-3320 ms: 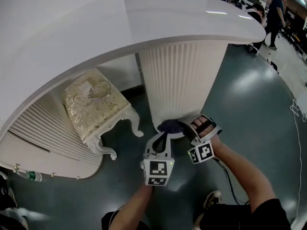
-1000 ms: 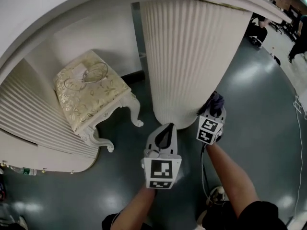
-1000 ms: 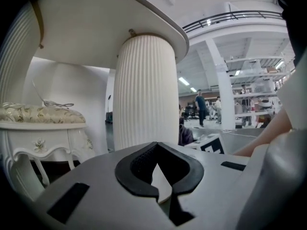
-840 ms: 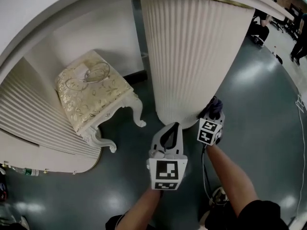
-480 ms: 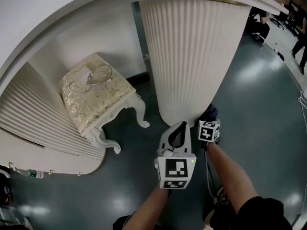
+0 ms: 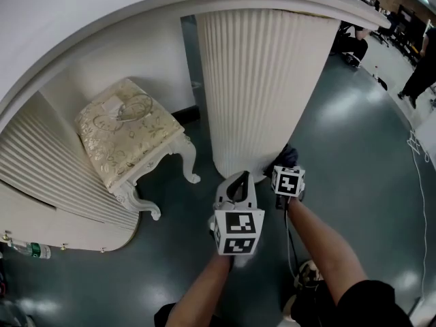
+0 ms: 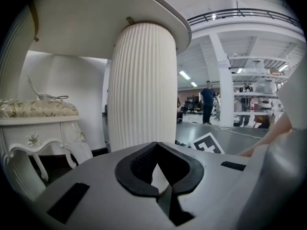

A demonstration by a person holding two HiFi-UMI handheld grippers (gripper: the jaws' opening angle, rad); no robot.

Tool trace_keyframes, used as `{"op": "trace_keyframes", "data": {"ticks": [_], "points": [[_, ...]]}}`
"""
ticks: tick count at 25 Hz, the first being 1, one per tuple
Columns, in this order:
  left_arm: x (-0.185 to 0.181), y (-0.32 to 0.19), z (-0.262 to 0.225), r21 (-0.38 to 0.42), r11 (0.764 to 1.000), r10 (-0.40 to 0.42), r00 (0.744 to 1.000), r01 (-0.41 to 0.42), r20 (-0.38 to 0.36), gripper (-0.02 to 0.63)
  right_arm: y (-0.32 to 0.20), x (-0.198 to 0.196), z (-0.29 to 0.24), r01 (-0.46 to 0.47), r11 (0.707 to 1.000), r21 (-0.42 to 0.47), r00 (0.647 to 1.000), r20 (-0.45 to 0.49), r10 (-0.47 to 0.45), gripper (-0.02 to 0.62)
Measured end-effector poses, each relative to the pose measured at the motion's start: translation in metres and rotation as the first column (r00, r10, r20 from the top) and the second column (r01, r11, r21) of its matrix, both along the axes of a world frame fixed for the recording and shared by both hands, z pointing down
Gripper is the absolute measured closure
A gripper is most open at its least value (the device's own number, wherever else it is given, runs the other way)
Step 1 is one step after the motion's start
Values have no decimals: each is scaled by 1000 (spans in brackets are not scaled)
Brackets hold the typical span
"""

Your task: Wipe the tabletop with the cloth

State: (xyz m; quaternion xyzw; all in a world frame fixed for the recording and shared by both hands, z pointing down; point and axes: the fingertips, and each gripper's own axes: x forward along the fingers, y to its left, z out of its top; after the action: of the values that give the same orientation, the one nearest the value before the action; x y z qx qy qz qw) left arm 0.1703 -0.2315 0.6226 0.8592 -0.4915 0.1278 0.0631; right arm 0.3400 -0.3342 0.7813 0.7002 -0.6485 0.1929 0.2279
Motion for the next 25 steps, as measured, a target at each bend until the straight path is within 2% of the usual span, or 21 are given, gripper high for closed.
{"op": "trace_keyframes", "data": {"ticks": [5,8,13,17,22,25], "points": [[10,0,-20,22,999,31,999,-31,-28,598,-5,5,-86,30,985,172,998,-59,-20,551],[15,-1,-32,50,998,51,998,-48,-47,598,-6,3,-148,71,959,274,994,-100,-45,551],[24,3,-49,95,992,81,996,-77,-41,598,0,2,-258,152,881,449,980,-183,-75,551],[35,9,-60,120,988,105,994,-100,-39,598,5,2,-330,221,818,531,964,-243,-103,551],[32,14,-90,152,985,94,994,-84,-61,598,3,-5,-382,226,773,593,973,-181,-146,551],[38,14,-120,169,983,92,992,-77,-86,598,13,-2,-404,210,749,628,977,-99,-191,551]]}}
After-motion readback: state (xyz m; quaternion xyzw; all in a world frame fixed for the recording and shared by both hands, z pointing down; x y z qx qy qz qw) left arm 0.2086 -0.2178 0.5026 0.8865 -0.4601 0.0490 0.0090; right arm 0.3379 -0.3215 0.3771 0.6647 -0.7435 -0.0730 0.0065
